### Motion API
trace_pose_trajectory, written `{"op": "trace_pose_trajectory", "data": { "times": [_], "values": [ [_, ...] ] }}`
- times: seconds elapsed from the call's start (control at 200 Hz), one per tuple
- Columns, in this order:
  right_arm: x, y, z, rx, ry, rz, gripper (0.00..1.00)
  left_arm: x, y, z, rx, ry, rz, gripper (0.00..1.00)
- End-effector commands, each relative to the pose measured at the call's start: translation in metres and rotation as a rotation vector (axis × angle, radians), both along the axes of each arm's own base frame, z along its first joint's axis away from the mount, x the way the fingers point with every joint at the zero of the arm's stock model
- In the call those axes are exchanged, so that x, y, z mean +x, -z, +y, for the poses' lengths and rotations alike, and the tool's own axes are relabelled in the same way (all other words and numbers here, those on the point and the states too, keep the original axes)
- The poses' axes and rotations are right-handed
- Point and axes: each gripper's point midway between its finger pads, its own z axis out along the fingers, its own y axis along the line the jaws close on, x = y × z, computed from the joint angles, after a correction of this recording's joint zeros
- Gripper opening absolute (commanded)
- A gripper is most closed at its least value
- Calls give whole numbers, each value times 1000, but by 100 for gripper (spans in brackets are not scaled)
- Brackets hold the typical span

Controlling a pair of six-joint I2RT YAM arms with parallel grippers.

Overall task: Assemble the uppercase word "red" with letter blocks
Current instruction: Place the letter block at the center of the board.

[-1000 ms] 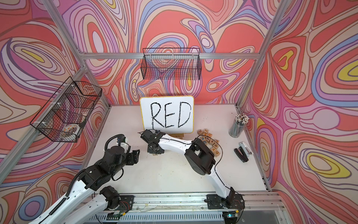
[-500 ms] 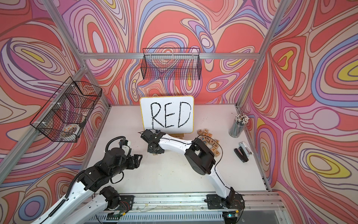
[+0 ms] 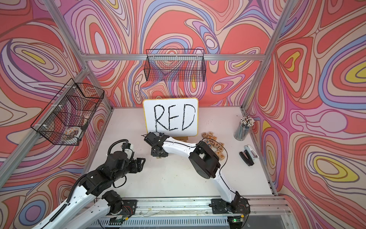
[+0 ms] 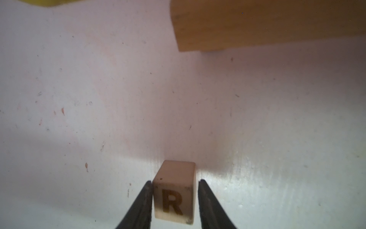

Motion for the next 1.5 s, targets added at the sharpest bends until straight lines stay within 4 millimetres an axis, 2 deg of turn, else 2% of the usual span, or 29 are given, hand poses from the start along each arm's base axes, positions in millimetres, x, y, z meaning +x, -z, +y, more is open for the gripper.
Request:
{"op": "trace_pose_trajectory", "data": {
  "times": [0.0,0.245,0.366,0.466,0.521,0.611,0.656,0.671,0.706,0.801,0.946,1.062,1.177,1.232,1.307,1.497],
  "values": [
    [6,-23,-5,7,4,-49,43,-5,10,5,22,-15,34,77],
    [10,-67,-13,60,-9,-163,43,-3,11,0,13,3,33,77],
    [9,-80,-17,60,-38,-188,43,-2,10,-4,12,21,36,78],
    [7,-90,-31,28,-49,-216,43,1,7,-6,10,28,21,78],
    [8,-93,-45,16,-39,-221,43,3,3,-8,7,35,4,79],
    [7,-94,-80,2,-13,-201,42,6,-2,-10,4,47,-15,79],
    [8,-93,-101,-14,4,-194,42,7,-5,-13,-3,59,-24,79],
    [7,-102,-108,-2,11,-207,41,8,-6,-14,-7,63,-27,79],
    [8,-106,-126,-16,29,-217,42,9,-7,-17,-14,73,-32,79],
    [6,-112,-179,-70,86,-229,41,12,-12,-29,-48,114,-39,79],
    [-3,-103,-258,-156,208,-184,40,17,-14,-46,-87,166,-41,78],
    [-10,-93,-304,-173,312,-142,39,22,-16,-57,-106,199,-48,76],
    [-18,-74,-347,-185,431,-78,36,26,-18,-66,-98,227,-53,76],
    [-20,-68,-358,-169,460,-63,35,27,-20,-70,-89,241,-59,76],
    [-19,-63,-360,-147,468,-53,35,27,-20,-78,-66,269,-68,76],
    [-17,-46,-345,-106,399,11,35,25,-14,-103,-12,349,-69,76]
  ]
}}
